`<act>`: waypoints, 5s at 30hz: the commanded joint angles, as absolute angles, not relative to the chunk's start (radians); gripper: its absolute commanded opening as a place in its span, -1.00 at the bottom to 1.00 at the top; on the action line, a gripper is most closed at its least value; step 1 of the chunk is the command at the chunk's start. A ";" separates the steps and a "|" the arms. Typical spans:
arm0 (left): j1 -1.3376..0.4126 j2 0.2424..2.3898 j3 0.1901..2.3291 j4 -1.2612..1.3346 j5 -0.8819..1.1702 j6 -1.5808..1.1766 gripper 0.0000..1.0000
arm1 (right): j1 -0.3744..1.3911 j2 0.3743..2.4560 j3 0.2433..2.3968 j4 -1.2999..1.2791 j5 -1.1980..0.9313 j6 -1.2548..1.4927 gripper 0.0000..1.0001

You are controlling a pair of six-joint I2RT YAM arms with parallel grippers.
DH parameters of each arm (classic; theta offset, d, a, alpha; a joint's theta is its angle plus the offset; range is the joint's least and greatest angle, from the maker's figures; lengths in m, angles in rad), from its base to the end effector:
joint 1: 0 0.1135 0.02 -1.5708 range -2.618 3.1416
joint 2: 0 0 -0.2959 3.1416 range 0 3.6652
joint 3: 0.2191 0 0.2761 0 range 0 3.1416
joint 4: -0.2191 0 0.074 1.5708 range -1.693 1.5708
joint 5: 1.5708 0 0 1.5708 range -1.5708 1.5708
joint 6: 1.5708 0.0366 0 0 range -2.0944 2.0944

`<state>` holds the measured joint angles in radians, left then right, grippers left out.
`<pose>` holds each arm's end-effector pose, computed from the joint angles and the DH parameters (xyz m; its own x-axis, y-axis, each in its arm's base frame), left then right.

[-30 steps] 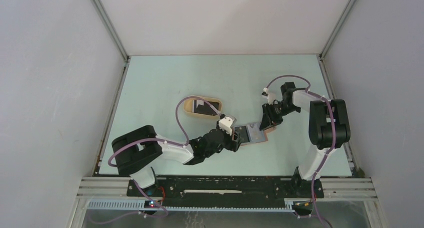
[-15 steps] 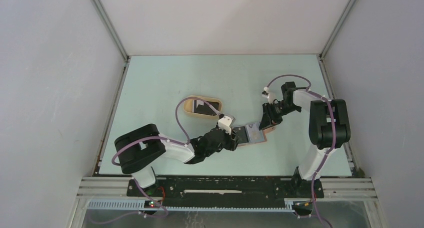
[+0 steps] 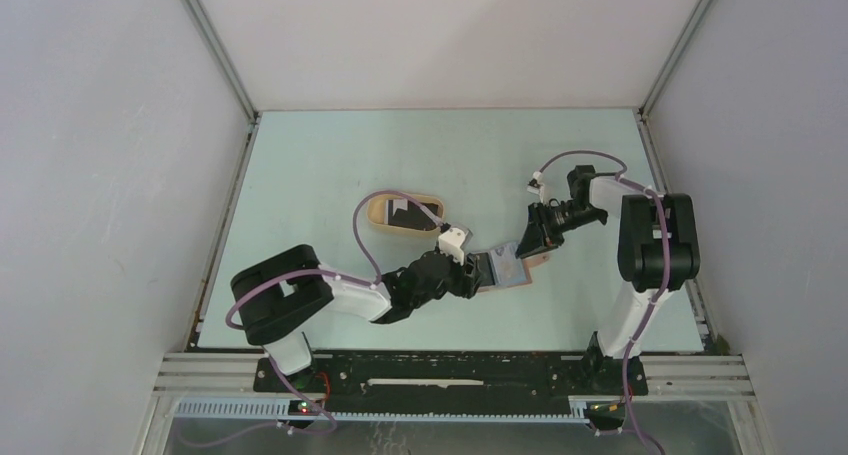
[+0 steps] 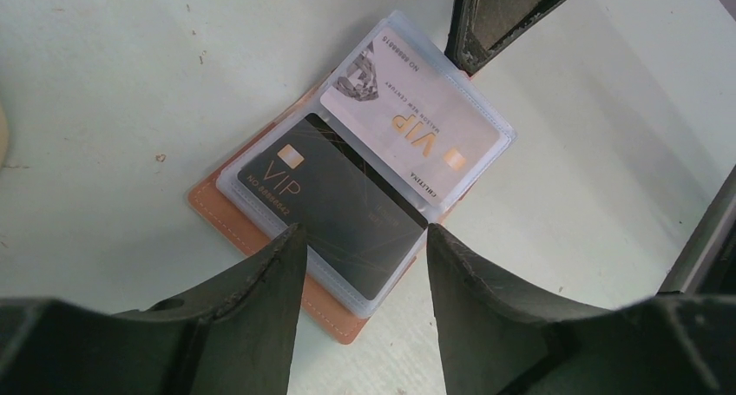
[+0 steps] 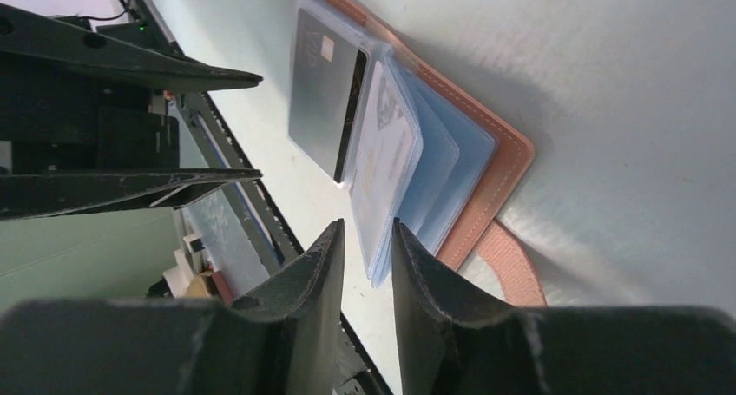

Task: Put the credit cards into the card holder
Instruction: Turn over the card slot in the card holder.

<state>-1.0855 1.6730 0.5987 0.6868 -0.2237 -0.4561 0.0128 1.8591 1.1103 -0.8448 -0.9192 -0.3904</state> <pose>0.1625 -0.2907 0.1580 -0.4959 0.0197 -0.8681 0.6107 0.7187 -0.3325 0.3398 0.0335 0.1615 -0.9284 -0.2427 -0.2814 -0.3708 0.5561 0.7438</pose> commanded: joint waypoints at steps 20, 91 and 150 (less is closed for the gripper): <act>-1.045 1.702 0.610 0.798 -0.117 -0.515 0.37 | -0.020 1.930 1.151 -0.881 -0.987 -0.378 -0.30; -1.006 1.700 0.534 0.922 -0.074 -0.623 0.38 | 0.063 1.951 1.194 -0.876 -1.022 -0.224 -0.33; -1.071 1.704 0.701 0.506 -0.294 -0.885 0.77 | 0.124 2.022 1.207 -0.915 -1.173 -0.244 -0.77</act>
